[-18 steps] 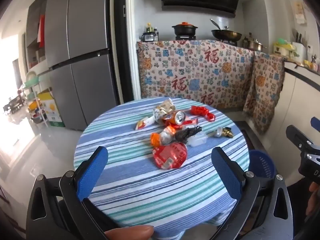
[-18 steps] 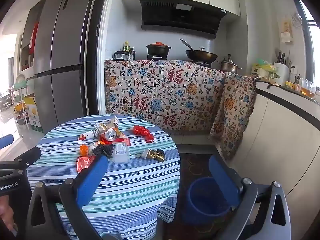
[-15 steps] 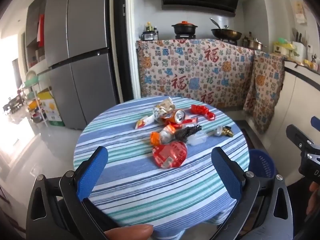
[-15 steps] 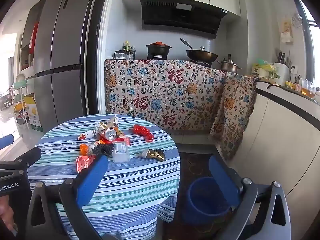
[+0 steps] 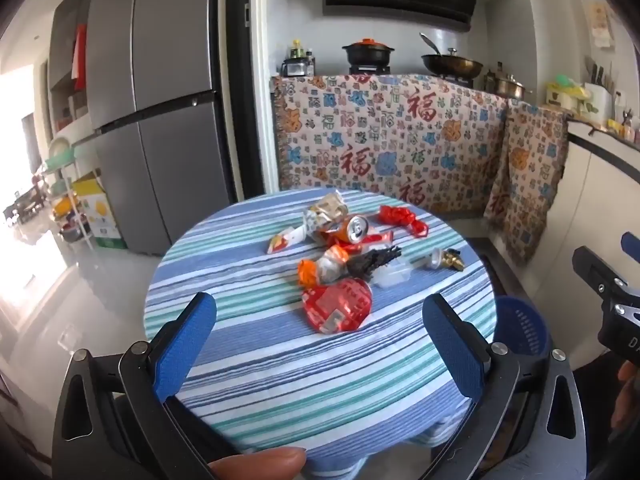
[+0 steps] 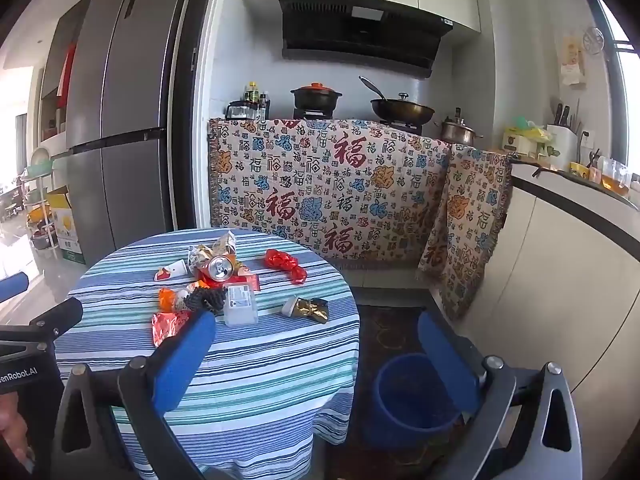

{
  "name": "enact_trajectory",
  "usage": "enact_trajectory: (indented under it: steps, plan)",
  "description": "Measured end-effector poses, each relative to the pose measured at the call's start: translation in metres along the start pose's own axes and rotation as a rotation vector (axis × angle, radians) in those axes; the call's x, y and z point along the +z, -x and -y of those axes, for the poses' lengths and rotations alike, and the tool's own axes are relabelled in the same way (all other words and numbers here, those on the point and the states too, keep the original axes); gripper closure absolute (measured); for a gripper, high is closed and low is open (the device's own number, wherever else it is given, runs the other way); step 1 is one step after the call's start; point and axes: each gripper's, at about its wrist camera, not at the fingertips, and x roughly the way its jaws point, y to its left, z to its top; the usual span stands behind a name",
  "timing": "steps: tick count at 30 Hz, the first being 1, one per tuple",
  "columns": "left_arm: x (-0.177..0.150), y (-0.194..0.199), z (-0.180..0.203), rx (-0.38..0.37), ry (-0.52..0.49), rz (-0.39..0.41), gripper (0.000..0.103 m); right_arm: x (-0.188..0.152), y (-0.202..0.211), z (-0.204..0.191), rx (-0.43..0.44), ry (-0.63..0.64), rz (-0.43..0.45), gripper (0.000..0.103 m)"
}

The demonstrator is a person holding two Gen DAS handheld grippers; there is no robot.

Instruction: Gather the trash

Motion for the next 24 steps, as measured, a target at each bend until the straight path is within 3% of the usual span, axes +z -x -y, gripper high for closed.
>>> enact_trajectory:
  steps: [24]
  plan:
    - [-0.0060,-0.0065,0.0044,-0.004,-0.002,-0.012,0.000,0.0005,-0.0003,0.0005,-0.004,-0.003,-0.002,0.000]
